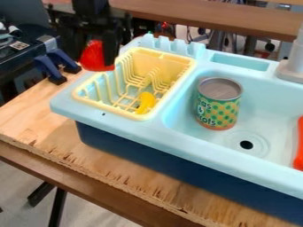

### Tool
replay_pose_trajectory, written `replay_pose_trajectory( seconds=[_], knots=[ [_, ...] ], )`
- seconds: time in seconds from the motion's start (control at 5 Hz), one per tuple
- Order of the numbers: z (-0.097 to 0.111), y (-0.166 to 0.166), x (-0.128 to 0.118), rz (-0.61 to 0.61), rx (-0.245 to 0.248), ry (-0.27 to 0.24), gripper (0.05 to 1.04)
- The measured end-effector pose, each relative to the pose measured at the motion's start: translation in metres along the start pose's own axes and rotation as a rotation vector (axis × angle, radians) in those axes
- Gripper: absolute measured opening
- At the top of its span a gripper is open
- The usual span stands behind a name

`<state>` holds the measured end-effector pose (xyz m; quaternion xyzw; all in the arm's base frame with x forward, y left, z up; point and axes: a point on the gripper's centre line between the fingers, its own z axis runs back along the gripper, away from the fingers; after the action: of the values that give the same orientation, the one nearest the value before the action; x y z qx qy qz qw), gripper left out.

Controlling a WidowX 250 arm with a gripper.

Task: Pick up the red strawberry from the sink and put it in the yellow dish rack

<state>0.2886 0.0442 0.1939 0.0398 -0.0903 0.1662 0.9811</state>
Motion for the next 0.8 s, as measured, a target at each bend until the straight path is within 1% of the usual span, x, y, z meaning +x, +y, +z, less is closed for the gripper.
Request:
replay_pose_trajectory(
  seconds=[0.2, 0.6, 0.8],
  knots=[
    [-0.014, -0.004, 0.001, 0.018, -0.037, -0.012, 0.769],
    [-0.053, -0.016, -0.004, 0.034, -0.033, 0.054, 0.769],
    [-0.071, -0.022, -0.001, 0.035, -0.024, 0.073, 0.769]
  ],
)
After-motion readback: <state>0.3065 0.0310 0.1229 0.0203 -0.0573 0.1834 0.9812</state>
